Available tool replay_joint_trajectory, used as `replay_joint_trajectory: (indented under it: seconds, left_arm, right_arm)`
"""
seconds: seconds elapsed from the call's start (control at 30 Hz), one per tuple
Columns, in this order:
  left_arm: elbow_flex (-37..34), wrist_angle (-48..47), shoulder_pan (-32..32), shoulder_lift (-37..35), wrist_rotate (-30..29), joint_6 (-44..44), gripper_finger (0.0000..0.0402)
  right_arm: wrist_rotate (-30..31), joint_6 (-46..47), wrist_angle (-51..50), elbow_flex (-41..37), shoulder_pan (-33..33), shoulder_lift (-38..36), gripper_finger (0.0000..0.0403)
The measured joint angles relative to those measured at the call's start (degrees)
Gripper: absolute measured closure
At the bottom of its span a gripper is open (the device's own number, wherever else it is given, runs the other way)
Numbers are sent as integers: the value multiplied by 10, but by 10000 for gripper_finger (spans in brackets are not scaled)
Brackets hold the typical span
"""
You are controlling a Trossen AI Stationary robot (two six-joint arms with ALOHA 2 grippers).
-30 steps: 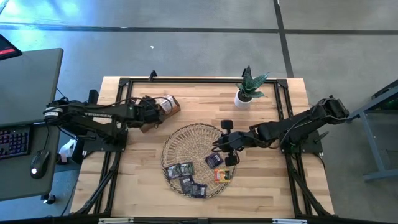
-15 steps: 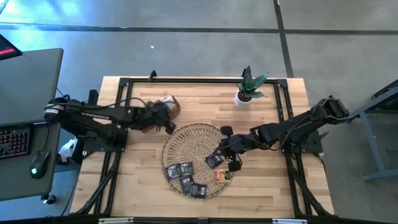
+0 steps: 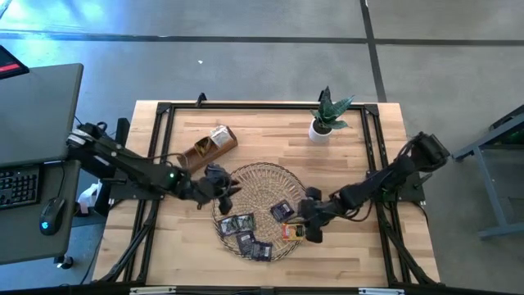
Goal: Pick & Place Tea
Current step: Put the orange tea bag into the middle compartment of the wooden organizer
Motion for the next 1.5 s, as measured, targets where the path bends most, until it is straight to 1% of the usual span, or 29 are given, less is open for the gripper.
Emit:
replay_joint_trajectory:
  seconds: [0.07, 0.17, 0.3, 0.43, 0.7, 0.93, 1.17, 1.27, 1.33, 1.5]
  left_arm:
    - [0, 16, -3, 24, -5, -21, 294]
    - [0, 44, -3, 54, -12, -43, 294]
    - [0, 74, -2, 81, -7, -45, 294]
    - [0, 79, -2, 87, -5, -45, 294]
    - [0, 79, -2, 87, -12, -44, 294]
    - [0, 79, -2, 87, -13, -45, 294]
    - [0, 80, -2, 86, -14, -45, 294]
    - [0, 80, -2, 86, -14, -45, 294]
    - [0, 80, -2, 86, -14, -45, 294]
    - [0, 79, -2, 86, -24, -44, 294]
  right_arm:
    - [4, 59, 36, -20, 1, 7, 274]
    - [10, 117, 54, -43, 0, 8, 274]
    - [6, 112, 82, -55, 8, 6, 274]
    - [17, 73, 116, -53, 28, 5, 274]
    - [111, 68, 117, -53, 54, 10, 274]
    - [104, 93, 117, -53, 70, 52, 274]
    - [156, 71, 124, -51, 89, 81, 276]
    - [153, 70, 123, -51, 88, 91, 291]
    - [149, 69, 123, -51, 88, 94, 311]
    - [140, 52, 132, -52, 82, 93, 386]
